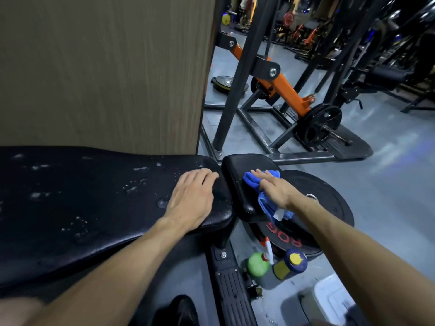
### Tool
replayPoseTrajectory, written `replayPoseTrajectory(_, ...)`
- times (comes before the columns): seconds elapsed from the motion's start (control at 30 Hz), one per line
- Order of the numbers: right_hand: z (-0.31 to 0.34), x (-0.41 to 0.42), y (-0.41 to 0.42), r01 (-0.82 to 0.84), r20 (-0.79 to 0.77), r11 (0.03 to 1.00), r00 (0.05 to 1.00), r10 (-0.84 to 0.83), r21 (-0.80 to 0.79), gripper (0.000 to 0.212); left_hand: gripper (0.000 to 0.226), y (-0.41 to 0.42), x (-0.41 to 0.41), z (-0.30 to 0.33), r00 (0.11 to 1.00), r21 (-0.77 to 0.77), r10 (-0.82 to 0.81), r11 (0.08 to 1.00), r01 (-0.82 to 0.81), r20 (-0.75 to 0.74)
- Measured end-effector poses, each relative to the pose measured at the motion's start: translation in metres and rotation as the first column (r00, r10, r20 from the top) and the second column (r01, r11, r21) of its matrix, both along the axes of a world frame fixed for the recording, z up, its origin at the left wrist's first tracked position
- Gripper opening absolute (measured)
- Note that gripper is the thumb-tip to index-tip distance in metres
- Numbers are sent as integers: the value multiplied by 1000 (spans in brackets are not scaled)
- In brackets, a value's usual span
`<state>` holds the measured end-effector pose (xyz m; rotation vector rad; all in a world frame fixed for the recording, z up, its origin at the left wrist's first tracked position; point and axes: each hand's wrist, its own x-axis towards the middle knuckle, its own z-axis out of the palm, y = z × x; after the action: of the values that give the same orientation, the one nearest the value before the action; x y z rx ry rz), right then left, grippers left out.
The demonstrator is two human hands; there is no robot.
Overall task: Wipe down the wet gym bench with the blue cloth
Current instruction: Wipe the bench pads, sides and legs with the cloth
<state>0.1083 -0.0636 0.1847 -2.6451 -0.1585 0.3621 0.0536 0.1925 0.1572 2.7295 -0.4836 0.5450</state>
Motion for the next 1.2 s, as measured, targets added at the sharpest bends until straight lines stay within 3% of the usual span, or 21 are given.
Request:
replayPoseTrajectory(0.17, -19, -11, 27, 55, 146, 988, 986, -76, 146, 74, 37, 53, -6, 0, 984, -52, 174, 984, -173, 23)
replayPoseTrajectory(0.33, -43, -52, 89, -290, 278, 950, 928, 249, 118, 70, 37, 59, -20, -19, 957, -112, 287, 954, -280, 49)
replayPoseTrajectory(0.43, -52, -61, 86, -405, 337, 911, 870, 359, 76, 73, 36, 57, -19, -24, 953, -106, 300, 950, -294, 43)
replayPoseTrajectory(0.5, -54, -42, 78, -375, 352, 927, 870, 346, 15, 75, 35, 56, -17, -24, 951, -94, 308, 948, -305, 25)
replayPoseTrajectory(0.6, -50, -23, 99, -154, 350, 987, 923, 163, -53, 82, 34, 52, -19, -24, 953, -55, 302, 952, -300, 36)
replayPoseTrajectory(0.63, -50, -28, 114, -141, 361, 985, 917, 169, -103, 83, 35, 52, -20, -24, 951, -59, 306, 951, -304, 38)
replayPoseTrajectory(0.8, -53, -75, 124, -517, 381, 827, 734, 561, -221, 72, 40, 56, -16, -27, 944, -101, 331, 939, -329, 0)
replayPoseTrajectory(0.87, -52, -52, 105, -473, 368, 863, 782, 503, -176, 72, 46, 58, -17, -28, 940, -129, 340, 931, -341, -29)
replayPoseTrajectory(0.93, -50, -23, 95, -269, 359, 959, 890, 282, -85, 74, 51, 61, -17, -29, 943, -174, 329, 927, -332, -49)
replayPoseTrajectory(1.0, -46, -13, 104, -160, 344, 983, 921, 183, -93, 76, 54, 61, -17, -28, 948, -231, 311, 920, -316, -61)
replayPoseTrajectory(1.1, -43, -33, 127, -328, 326, 913, 859, 395, -241, 72, 60, 60, -13, -28, 947, -290, 308, 902, -320, -86)
replayPoseTrajectory(1.2, -41, -44, 125, -463, 319, 867, 806, 498, -183, 67, 64, 61, -13, -31, 953, -309, 280, 902, -302, -115)
